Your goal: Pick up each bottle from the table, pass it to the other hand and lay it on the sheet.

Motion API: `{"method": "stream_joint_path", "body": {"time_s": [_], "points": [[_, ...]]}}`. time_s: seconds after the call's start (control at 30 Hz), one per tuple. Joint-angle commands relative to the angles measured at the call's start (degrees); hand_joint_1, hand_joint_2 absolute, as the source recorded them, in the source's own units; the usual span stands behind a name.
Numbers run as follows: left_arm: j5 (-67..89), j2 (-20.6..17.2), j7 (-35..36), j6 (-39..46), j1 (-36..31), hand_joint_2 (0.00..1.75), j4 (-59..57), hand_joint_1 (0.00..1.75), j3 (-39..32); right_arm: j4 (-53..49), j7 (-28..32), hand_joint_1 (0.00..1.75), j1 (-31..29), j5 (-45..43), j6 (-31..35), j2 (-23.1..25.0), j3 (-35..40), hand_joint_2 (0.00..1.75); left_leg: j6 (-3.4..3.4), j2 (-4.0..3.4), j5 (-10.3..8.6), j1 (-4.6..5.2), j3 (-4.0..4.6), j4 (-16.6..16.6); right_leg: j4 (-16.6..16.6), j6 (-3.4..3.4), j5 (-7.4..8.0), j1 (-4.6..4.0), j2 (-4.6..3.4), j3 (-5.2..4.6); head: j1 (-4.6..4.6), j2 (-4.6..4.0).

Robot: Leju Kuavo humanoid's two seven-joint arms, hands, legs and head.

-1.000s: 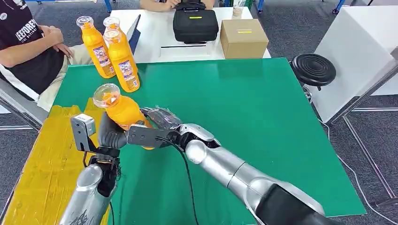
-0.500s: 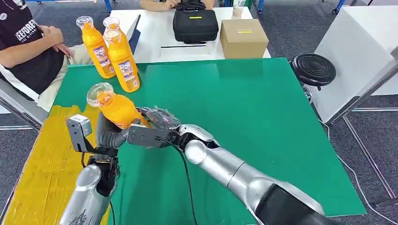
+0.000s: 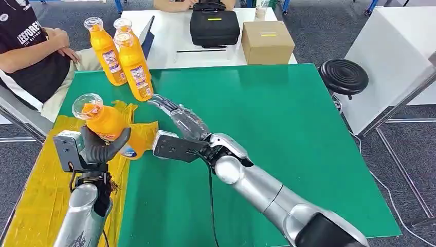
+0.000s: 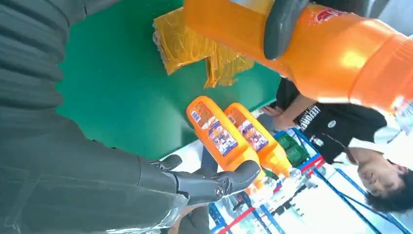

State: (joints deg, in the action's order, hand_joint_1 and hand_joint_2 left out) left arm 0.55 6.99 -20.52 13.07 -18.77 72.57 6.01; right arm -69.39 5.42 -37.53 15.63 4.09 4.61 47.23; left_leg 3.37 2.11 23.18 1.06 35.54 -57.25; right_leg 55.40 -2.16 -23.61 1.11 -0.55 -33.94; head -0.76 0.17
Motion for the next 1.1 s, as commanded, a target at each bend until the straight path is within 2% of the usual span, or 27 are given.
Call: {"method": "stream_joint_path", "body": {"time_s": [0.03, 0.13, 0.27, 0.43, 0.53, 0.57, 0.7, 0.87, 0.97, 1.1], "points": [[0.18, -1.12, 0.06, -0.13, -1.11, 1.75, -0.84, 1.75, -1.37, -2.30, 0.07, 0.00, -0.41, -0.05, 0.05, -2.53, -0.01, 1.75, -0.20, -0.11, 0.08, -0.08, -0.16, -0.02, -0.04, 0.10, -0.07, -0.10, 0.04, 0.20, -0.02, 0.00], [0.37, -1.14, 0.01, -0.18, -1.22, 1.75, -1.02, 1.75, -1.26, -2.18, 0.14, 0.00, -0.39, 0.23, 0.22, -2.34, -0.14, 1.75, -0.29, -0.17, 0.16, -0.13, -0.28, -0.06, -0.03, 0.15, -0.14, -0.15, 0.05, 0.34, -0.02, 0.00], [18.75, -4.01, -0.66, 9.04, -1.29, 1.75, -1.65, 1.75, -0.45, -9.01, 1.27, 0.00, 4.56, 3.48, 2.37, -5.95, -4.91, 1.75, -0.28, -0.12, 0.16, -0.14, -0.33, -0.02, -0.08, 0.14, -0.15, -0.17, 0.11, 0.41, -0.02, 0.00], [40.05, -7.45, 3.52, 9.87, -1.82, 1.75, -0.69, 1.75, -0.34, -17.77, 0.42, 0.00, 11.72, 10.50, 6.63, -11.01, -14.61, 1.75, -0.21, 0.05, 0.10, -0.13, -0.24, -0.02, -0.09, 0.09, -0.14, -0.14, 0.24, 0.36, -0.02, 0.00], [56.18, -11.30, 7.41, 8.18, -3.67, 1.75, -1.59, 1.75, 2.16, -21.38, 0.63, 0.00, 16.14, 13.46, 7.14, -12.15, -21.05, 1.75, -0.16, 0.18, 0.02, -0.12, -0.09, -0.01, -0.09, 0.08, -0.08, -0.12, 0.31, 0.21, -0.04, 0.02], [63.34, -13.80, 8.97, 7.72, -4.48, 1.75, -2.57, 1.75, 4.09, -22.12, 1.00, 0.00, 16.96, 14.03, 6.62, -12.24, -23.02, 1.75, -0.25, 0.26, 0.08, -0.16, -0.20, -0.06, -0.08, 0.12, -0.17, -0.17, 0.44, 0.37, -0.02, 0.00], [77.03, -20.49, 9.60, 5.12, -7.94, 1.75, -6.55, 1.75, 11.46, -21.02, 1.71, 0.00, 16.23, 14.13, 5.54, -11.87, -26.29, 1.75, -0.31, 0.02, 0.13, -0.14, -0.18, -0.12, 0.03, 0.17, -0.15, -0.16, 0.21, 0.26, 0.00, 0.00], [79.02, -23.85, 6.35, -0.49, -11.48, 1.75, -13.17, 1.75, 19.20, -20.91, 2.13, 0.00, 16.97, 13.85, 5.59, -12.00, -28.08, 1.75, -0.15, 0.04, 0.00, -0.07, -0.09, 0.00, -0.02, 0.09, -0.05, -0.08, 0.18, 0.09, 0.00, 0.00], [74.27, -23.45, 3.06, -2.20, -12.62, 1.75, -17.05, 1.75, 20.94, -21.52, 2.02, 0.00, 18.22, 13.89, 5.67, -12.00, -29.15, 1.75, -0.31, 0.02, 0.08, -0.15, -0.31, -0.01, -0.07, 0.15, -0.15, -0.17, 0.27, 0.36, 0.00, 0.00], [73.12, -21.69, 2.47, -3.26, -14.90, 1.75, -22.20, 1.75, 24.09, -21.61, 1.49, 0.00, 18.33, 14.28, 5.54, -12.16, -30.15, 1.75, -0.28, -0.05, 0.08, -0.16, -0.28, -0.02, -0.05, 0.11, -0.14, -0.16, 0.21, 0.33, -0.02, 0.00]]}}
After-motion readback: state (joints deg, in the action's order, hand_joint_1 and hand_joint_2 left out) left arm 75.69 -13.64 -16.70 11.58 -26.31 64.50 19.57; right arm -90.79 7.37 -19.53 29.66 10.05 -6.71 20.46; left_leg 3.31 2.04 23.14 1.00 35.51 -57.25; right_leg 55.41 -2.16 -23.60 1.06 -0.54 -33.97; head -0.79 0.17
